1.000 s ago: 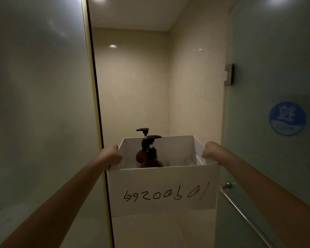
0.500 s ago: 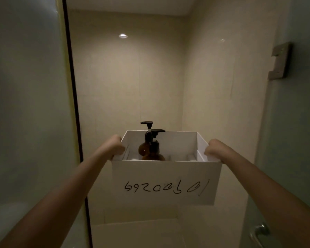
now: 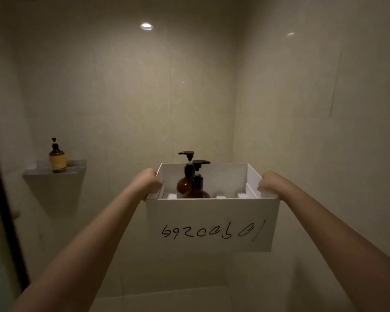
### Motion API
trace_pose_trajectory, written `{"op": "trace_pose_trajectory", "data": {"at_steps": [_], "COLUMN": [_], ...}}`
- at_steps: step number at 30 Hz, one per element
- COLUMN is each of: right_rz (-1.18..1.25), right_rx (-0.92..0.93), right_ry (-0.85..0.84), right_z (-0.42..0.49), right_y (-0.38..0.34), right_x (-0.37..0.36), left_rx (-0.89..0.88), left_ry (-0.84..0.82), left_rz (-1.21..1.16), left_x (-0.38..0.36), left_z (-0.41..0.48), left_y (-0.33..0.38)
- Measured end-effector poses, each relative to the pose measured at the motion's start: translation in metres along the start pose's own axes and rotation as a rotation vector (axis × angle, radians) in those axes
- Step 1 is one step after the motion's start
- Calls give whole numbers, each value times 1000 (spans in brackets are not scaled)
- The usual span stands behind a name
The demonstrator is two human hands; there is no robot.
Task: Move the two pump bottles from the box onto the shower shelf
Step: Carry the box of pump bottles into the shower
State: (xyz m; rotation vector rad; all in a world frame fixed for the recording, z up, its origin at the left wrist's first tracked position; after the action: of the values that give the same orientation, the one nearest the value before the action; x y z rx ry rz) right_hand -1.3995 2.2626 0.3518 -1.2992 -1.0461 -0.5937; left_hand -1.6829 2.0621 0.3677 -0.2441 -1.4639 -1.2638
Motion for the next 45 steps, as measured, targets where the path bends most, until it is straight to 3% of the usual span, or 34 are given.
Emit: {"op": "trace_pose_trajectory", "data": {"at_steps": [10,18,32,45], "right_rz": [28,52,27,4], "right_rx": [25,108,466,770], "right_ry": [13,-95,-256,-395], "right_z": [108,187,350,348], "right_y": [-57,-119,-326,-499], "right_x": [-16,-58,-138,-228], "left_rx": [27,113,420,701], "left_ry": [32,75,321,498], "left_rz": [30,120,225,220], "left_x": [-3,3,67,129], "left_z": [118,180,270,245], "left_y": [-32,-74,-166,-258]}}
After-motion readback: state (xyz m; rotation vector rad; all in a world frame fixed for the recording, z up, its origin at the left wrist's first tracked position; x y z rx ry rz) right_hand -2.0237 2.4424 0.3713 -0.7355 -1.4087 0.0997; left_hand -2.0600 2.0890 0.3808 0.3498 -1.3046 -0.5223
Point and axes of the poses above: each hand's wrist, its own z-axis towards the middle knuckle, its own x-axis out of the back of the hand, y = z × x, the point moved 10 cm from there along z, towards the middle knuckle, and after that the axes turned 7 degrees about -x, right-handed, at the moved point
